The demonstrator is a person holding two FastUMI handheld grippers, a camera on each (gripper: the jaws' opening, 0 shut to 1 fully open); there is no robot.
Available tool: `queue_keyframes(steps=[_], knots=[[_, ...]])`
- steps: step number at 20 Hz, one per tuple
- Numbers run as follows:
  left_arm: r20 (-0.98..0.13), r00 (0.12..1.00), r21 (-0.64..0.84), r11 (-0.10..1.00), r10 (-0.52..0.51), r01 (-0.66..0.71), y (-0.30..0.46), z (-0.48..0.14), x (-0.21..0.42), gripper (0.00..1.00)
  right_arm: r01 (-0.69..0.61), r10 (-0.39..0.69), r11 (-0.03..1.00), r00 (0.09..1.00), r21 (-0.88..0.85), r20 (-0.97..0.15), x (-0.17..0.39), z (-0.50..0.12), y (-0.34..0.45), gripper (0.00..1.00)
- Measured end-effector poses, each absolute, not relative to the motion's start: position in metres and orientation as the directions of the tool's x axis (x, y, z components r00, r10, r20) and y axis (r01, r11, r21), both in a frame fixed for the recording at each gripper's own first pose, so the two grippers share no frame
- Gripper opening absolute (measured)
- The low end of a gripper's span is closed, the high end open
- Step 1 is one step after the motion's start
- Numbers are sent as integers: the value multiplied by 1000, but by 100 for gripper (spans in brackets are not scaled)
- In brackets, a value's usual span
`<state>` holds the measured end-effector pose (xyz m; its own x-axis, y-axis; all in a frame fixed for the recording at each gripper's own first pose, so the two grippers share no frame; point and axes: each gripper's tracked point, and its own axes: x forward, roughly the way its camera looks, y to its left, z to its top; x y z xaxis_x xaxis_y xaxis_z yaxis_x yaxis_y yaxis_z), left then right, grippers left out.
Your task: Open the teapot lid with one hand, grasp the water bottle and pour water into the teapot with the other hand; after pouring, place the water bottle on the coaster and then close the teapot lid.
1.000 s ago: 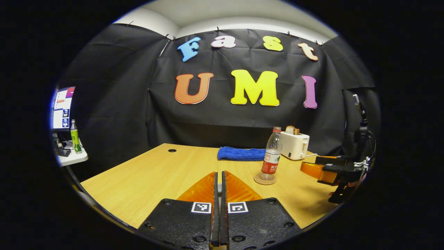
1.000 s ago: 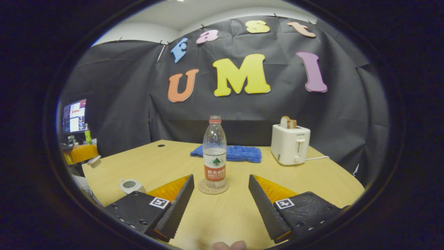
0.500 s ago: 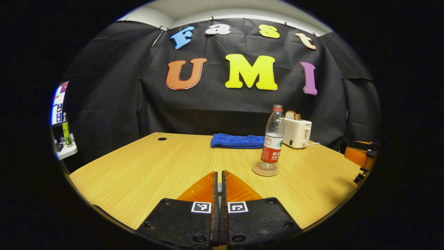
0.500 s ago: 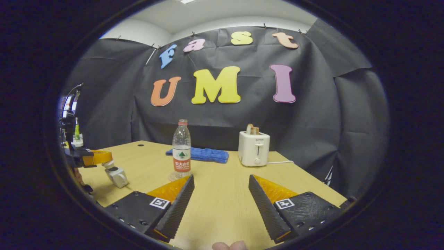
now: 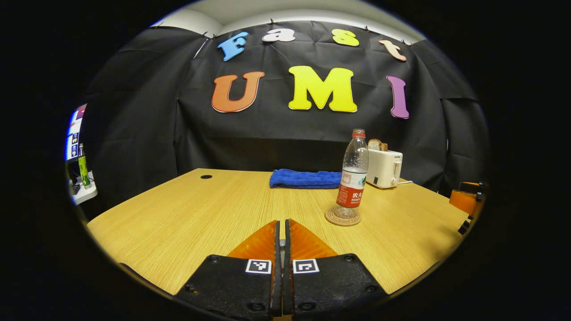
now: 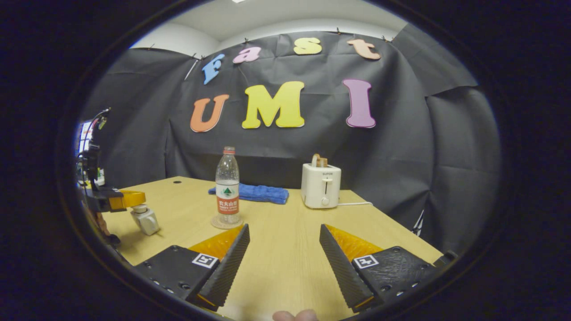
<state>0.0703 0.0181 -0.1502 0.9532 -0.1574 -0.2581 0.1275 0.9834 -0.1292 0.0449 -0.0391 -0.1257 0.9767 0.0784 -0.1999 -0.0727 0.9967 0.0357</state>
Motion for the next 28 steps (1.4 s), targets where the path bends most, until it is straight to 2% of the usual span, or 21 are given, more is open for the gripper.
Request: queue_keyframes(steps=[5,7,8,11,17,23,28], knots=[[-274,947,-146,981,-167,130,15,-153,70,4,-72,80,996,977,46,-196,43,-124,-41,94],[-281,947,-131,984,-154,121,16,-155,67,10,-75,84,996,978,50,-192,43,-123,-38,94],[-284,948,-117,987,-143,113,18,-156,66,27,-76,84,996,978,51,-192,43,-124,-38,94],[-261,960,-112,991,-106,79,19,-139,58,100,-72,81,996,980,53,-184,39,-120,-36,94],[-93,992,-89,993,-82,74,0,-54,26,100,-66,78,993,989,97,-123,28,-86,-29,94],[-50,997,-68,996,-62,58,-18,-18,-9,100,-37,38,999,999,38,-34,5,-46,-34,94],[-36,997,-57,996,-70,68,-24,-5,-27,100,-43,45,998,998,56,-39,-10,-40,-30,94]])
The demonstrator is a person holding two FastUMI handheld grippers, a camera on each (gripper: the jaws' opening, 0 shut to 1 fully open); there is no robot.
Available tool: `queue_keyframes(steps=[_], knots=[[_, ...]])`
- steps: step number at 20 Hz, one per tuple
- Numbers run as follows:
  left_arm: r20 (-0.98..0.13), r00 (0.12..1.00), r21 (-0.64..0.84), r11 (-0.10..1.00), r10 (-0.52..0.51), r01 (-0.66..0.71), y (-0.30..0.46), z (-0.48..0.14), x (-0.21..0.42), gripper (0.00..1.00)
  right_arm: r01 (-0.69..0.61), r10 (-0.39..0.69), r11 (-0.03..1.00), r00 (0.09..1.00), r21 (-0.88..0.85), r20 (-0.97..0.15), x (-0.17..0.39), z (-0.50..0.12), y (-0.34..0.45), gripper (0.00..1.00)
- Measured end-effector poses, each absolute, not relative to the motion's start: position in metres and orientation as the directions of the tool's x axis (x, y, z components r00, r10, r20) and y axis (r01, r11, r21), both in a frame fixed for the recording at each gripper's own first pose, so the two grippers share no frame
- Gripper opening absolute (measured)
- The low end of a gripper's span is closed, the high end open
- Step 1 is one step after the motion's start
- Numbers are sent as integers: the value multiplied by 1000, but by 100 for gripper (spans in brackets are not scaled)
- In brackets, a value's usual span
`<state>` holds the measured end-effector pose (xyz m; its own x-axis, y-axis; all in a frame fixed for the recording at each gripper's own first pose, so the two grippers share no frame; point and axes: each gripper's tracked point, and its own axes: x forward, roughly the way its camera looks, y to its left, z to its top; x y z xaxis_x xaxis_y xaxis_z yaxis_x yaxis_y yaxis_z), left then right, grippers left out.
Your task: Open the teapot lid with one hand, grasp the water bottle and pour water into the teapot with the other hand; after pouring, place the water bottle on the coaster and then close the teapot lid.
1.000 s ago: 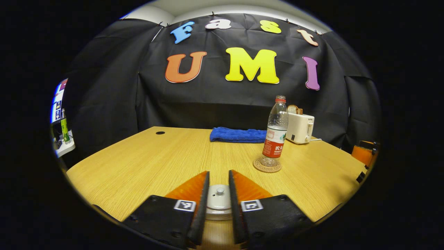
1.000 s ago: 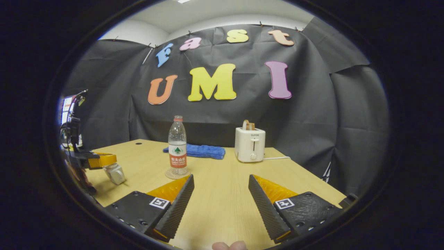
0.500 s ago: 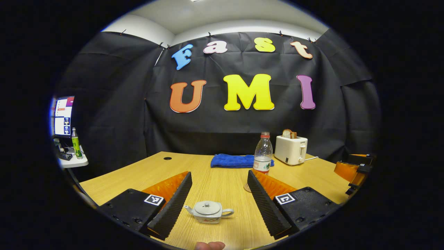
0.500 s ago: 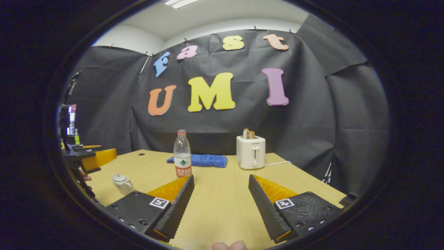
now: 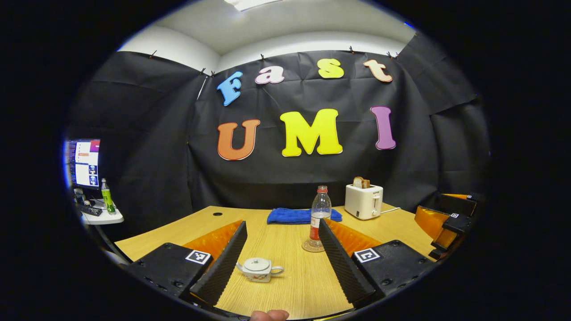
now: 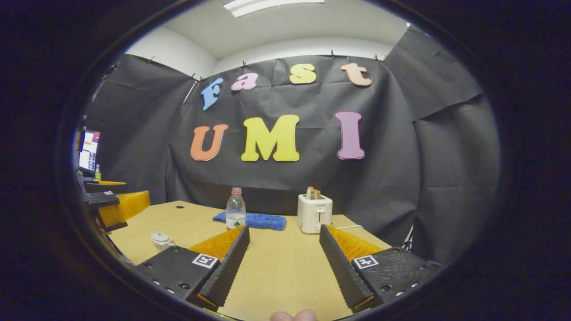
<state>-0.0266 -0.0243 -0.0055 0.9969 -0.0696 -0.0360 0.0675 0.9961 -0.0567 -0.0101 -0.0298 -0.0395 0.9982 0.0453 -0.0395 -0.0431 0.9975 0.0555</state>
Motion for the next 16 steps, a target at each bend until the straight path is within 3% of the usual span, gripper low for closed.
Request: queue_keyframes(steps=[7,16], knots=[[-18,994,-47,993,-109,108,-28,5,-31,100,-41,43,998,998,55,-35,-18,-30,-21,94],[-26,996,-94,992,-88,85,-12,2,-26,100,-53,54,998,998,45,-32,-20,-20,1,95]])
